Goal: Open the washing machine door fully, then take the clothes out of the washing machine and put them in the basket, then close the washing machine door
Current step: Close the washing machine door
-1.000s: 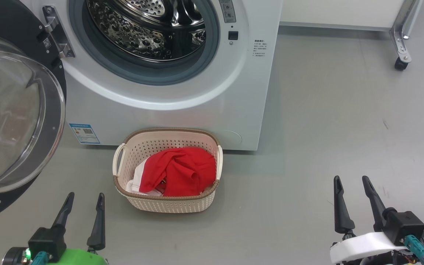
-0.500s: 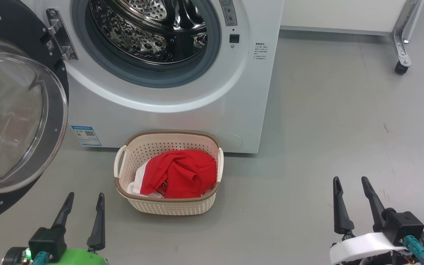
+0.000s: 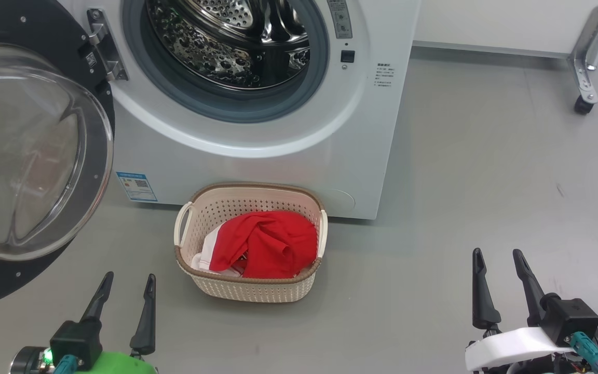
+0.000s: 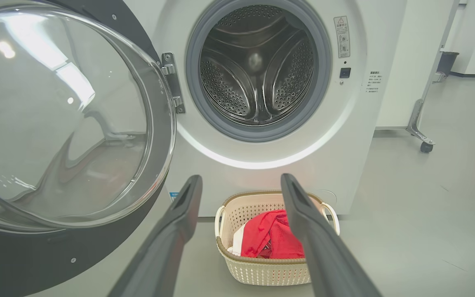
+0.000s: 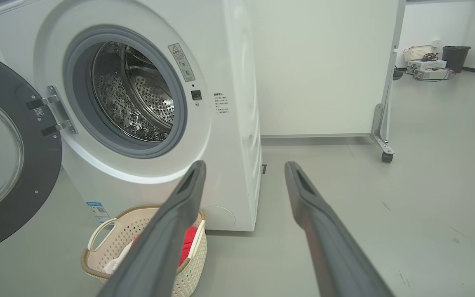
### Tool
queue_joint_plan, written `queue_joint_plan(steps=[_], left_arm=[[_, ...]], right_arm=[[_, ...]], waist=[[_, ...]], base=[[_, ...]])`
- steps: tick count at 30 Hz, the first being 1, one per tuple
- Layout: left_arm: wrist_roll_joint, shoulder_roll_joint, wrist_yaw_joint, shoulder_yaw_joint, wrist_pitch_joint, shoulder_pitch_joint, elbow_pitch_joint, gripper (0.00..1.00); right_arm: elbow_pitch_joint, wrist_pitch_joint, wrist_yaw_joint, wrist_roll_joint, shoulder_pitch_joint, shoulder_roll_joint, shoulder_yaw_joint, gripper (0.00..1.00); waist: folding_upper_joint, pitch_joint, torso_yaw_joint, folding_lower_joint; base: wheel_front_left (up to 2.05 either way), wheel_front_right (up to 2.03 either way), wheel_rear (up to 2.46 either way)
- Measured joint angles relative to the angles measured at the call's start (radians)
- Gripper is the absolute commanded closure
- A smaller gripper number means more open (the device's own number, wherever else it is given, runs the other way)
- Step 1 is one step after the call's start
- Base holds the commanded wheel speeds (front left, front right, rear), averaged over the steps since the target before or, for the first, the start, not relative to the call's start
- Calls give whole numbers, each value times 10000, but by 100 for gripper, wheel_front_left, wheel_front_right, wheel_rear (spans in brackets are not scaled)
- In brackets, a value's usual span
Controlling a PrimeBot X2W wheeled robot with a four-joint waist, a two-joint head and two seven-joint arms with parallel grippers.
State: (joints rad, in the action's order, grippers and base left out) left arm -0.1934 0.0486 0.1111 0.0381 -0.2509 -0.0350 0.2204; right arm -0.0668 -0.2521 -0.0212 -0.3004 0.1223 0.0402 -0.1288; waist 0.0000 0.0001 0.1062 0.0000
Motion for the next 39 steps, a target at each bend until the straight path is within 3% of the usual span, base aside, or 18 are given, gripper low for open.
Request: queue_joint_plan(steps=[11,30,39], left_arm=[[17,0,2,-2,0,12,10,0],[90,0,10,-44,0,29,238,0],[109,-4,-15,-443,0,23,67,0]], right_arm=[[12,0,23,-56,0,0,-226,0],[-261,0,111,-56,-162,0,-635,0],[-435,0,201,-56,-400,2,-1072,0]], waist=[[0,72,987,0],[0,136,3435,0],[0,82,4068,0]], base=[[0,0,0],[0,0,0],[0,0,0]])
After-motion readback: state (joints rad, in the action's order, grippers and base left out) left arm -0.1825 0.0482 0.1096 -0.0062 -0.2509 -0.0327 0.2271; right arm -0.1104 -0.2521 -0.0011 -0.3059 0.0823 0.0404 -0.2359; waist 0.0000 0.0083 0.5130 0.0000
